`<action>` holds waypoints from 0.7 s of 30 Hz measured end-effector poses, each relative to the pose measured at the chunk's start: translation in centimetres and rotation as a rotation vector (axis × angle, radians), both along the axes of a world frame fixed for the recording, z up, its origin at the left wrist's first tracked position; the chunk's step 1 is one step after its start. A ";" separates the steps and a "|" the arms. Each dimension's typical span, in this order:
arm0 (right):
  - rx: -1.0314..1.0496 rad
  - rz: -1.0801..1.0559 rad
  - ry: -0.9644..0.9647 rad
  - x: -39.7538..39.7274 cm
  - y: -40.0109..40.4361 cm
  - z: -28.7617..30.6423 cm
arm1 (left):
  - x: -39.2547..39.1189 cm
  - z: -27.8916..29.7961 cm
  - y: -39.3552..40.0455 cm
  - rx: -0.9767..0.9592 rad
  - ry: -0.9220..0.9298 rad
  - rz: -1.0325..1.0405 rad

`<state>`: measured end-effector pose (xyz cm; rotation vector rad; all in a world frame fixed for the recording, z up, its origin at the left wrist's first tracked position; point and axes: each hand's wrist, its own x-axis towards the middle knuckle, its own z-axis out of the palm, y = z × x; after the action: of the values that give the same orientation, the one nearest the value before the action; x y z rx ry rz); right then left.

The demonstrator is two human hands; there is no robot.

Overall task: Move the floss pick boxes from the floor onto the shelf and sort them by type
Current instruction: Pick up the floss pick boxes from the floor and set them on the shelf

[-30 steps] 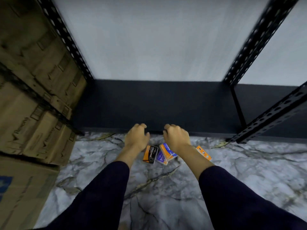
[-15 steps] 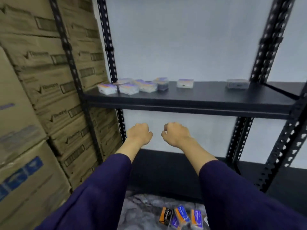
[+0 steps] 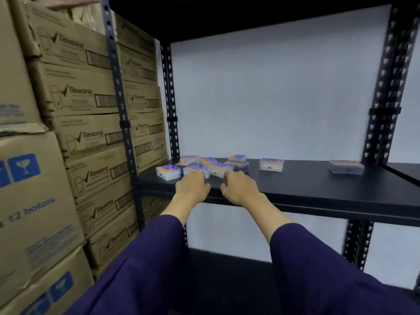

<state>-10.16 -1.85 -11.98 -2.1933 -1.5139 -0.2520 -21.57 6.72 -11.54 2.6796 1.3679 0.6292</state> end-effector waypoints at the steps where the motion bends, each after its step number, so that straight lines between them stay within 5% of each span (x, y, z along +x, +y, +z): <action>1: 0.004 0.005 0.000 0.4 0.8 -0.1 | 0.3 -0.1 0.8 -0.003 -0.014 0.002; 21: 0.095 0.079 0.047 6.8 10.3 -4.0 | 5.3 -7.0 9.5 0.334 -0.222 -0.099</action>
<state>-3.33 8.44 -15.97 -2.0463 -1.5276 -0.2402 -16.28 16.21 -18.54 2.7880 1.1527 1.1980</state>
